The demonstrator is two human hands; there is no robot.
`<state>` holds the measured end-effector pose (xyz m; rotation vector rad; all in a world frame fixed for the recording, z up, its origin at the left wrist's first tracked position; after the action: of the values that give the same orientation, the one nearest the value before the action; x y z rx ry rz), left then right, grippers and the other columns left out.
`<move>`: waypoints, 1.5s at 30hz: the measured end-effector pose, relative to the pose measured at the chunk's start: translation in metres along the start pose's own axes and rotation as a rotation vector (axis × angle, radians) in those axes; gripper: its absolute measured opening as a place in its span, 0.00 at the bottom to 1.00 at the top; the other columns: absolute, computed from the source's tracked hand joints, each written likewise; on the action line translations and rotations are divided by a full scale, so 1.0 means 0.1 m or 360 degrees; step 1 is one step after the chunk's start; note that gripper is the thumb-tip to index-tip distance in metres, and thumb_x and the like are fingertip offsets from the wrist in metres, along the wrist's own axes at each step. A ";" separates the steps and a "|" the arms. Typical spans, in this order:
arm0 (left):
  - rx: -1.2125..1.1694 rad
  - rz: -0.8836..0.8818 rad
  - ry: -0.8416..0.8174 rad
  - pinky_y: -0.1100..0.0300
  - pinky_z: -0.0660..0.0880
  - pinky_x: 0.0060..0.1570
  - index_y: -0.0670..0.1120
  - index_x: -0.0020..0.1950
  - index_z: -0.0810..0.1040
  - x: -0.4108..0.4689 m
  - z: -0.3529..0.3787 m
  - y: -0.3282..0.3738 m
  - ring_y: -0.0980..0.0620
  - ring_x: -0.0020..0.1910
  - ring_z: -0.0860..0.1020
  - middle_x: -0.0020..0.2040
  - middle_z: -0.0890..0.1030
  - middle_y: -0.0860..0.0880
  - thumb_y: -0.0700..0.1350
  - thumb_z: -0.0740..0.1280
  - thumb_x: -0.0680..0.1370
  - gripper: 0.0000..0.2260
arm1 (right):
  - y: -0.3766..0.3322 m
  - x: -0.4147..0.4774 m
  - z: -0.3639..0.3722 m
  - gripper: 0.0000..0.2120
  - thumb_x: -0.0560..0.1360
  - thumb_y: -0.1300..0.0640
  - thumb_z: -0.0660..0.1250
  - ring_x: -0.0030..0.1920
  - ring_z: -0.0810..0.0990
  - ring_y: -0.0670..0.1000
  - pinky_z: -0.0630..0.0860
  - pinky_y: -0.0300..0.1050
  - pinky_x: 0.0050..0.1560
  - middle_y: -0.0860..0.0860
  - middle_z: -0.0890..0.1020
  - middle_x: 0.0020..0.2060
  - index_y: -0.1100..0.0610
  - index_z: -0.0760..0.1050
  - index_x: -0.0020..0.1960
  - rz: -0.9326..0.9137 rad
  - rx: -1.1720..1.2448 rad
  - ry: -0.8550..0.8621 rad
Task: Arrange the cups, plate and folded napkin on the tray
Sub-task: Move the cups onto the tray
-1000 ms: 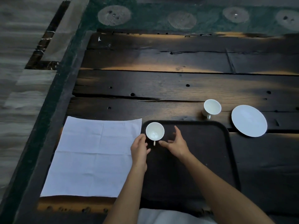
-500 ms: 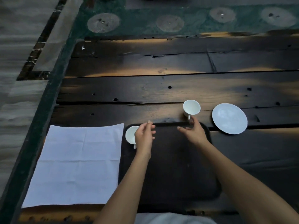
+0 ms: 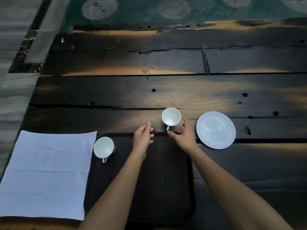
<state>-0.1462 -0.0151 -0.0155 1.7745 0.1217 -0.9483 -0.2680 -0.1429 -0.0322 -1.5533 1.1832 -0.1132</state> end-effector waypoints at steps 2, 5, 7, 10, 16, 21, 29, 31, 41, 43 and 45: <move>0.0005 -0.0046 -0.0012 0.49 0.79 0.56 0.53 0.63 0.78 0.07 0.15 0.03 0.48 0.57 0.82 0.58 0.82 0.51 0.58 0.63 0.83 0.14 | 0.01 0.10 -0.02 0.52 0.68 0.53 0.80 0.64 0.78 0.50 0.72 0.49 0.68 0.53 0.65 0.78 0.51 0.52 0.82 0.0011 0.0009 -0.0028; 0.0018 -0.0125 -0.0044 0.48 0.79 0.59 0.51 0.73 0.73 0.19 0.32 0.10 0.49 0.58 0.80 0.61 0.80 0.52 0.59 0.61 0.83 0.21 | 0.03 0.23 -0.03 0.49 0.68 0.55 0.80 0.70 0.74 0.54 0.72 0.50 0.69 0.53 0.69 0.75 0.48 0.56 0.81 -0.0013 0.0047 -0.0087; 0.0022 -0.0170 -0.0102 0.49 0.79 0.57 0.52 0.75 0.71 0.25 0.42 0.12 0.49 0.57 0.80 0.65 0.78 0.52 0.60 0.60 0.83 0.23 | 0.04 0.30 -0.02 0.38 0.68 0.57 0.79 0.68 0.77 0.51 0.73 0.45 0.65 0.45 0.76 0.65 0.36 0.64 0.69 -0.0064 0.0075 -0.0069; 0.0001 -0.0228 -0.0237 0.53 0.79 0.54 0.56 0.71 0.73 0.30 0.54 0.16 0.53 0.54 0.82 0.64 0.80 0.55 0.60 0.58 0.83 0.19 | 0.02 0.39 0.00 0.33 0.66 0.58 0.79 0.61 0.79 0.44 0.76 0.46 0.63 0.41 0.79 0.58 0.37 0.66 0.61 -0.0097 0.0053 -0.0075; -0.0109 -0.0282 -0.0260 0.44 0.77 0.64 0.57 0.65 0.76 0.39 0.68 0.14 0.48 0.60 0.82 0.57 0.82 0.57 0.59 0.60 0.83 0.13 | -0.03 0.45 0.03 0.38 0.67 0.57 0.79 0.65 0.77 0.49 0.74 0.49 0.66 0.47 0.79 0.63 0.51 0.65 0.72 -0.0143 0.0013 -0.0108; -0.0181 -0.0321 -0.0261 0.47 0.79 0.61 0.58 0.66 0.76 0.36 0.69 0.16 0.49 0.59 0.83 0.59 0.82 0.58 0.59 0.60 0.84 0.14 | -0.03 0.46 0.04 0.35 0.67 0.63 0.77 0.62 0.76 0.44 0.71 0.39 0.59 0.43 0.78 0.60 0.46 0.67 0.69 -0.0083 0.0088 -0.0093; -0.0315 -0.0337 -0.0234 0.46 0.78 0.62 0.56 0.75 0.72 0.30 0.74 0.14 0.45 0.59 0.82 0.68 0.79 0.53 0.59 0.62 0.82 0.21 | -0.04 0.48 0.01 0.36 0.68 0.66 0.74 0.62 0.77 0.47 0.74 0.46 0.64 0.43 0.78 0.59 0.49 0.66 0.71 -0.0016 0.0137 -0.0094; -0.0365 -0.0323 -0.0229 0.45 0.79 0.62 0.56 0.74 0.73 0.24 0.75 0.14 0.46 0.58 0.83 0.67 0.79 0.53 0.59 0.63 0.82 0.21 | -0.06 0.44 -0.02 0.35 0.68 0.66 0.74 0.62 0.77 0.46 0.74 0.46 0.64 0.38 0.77 0.57 0.45 0.65 0.70 -0.0015 0.0148 -0.0095; -0.0439 -0.0322 -0.0268 0.46 0.80 0.60 0.56 0.64 0.79 -0.05 0.68 0.03 0.49 0.53 0.85 0.55 0.86 0.56 0.59 0.63 0.82 0.14 | -0.06 0.06 -0.11 0.38 0.64 0.60 0.71 0.66 0.77 0.49 0.74 0.58 0.68 0.44 0.78 0.64 0.45 0.65 0.72 -0.0067 0.0262 -0.0083; -0.0448 -0.0327 -0.0280 0.46 0.80 0.60 0.57 0.63 0.79 -0.12 0.64 -0.04 0.49 0.54 0.85 0.56 0.85 0.57 0.59 0.63 0.82 0.13 | -0.01 -0.04 -0.10 0.38 0.66 0.61 0.72 0.65 0.77 0.48 0.74 0.55 0.68 0.41 0.78 0.62 0.45 0.65 0.73 -0.0035 0.0225 -0.0070; -0.0462 -0.0333 -0.0282 0.46 0.79 0.61 0.59 0.61 0.80 -0.20 0.60 -0.12 0.49 0.54 0.85 0.55 0.85 0.58 0.59 0.63 0.82 0.11 | 0.03 -0.14 -0.10 0.38 0.67 0.63 0.74 0.64 0.76 0.45 0.74 0.49 0.66 0.35 0.77 0.59 0.43 0.65 0.72 -0.0019 0.0173 -0.0043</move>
<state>-0.1982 -0.0532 -0.0180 1.4235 0.3200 -1.1704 -0.2834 -0.1395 -0.0238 -1.4625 1.1288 -0.1611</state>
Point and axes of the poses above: each hand's wrist, its own x-axis towards the middle knuckle, its own z-axis out of the palm, y = z × x, the point moved 1 cm from there along x, towards the middle knuckle
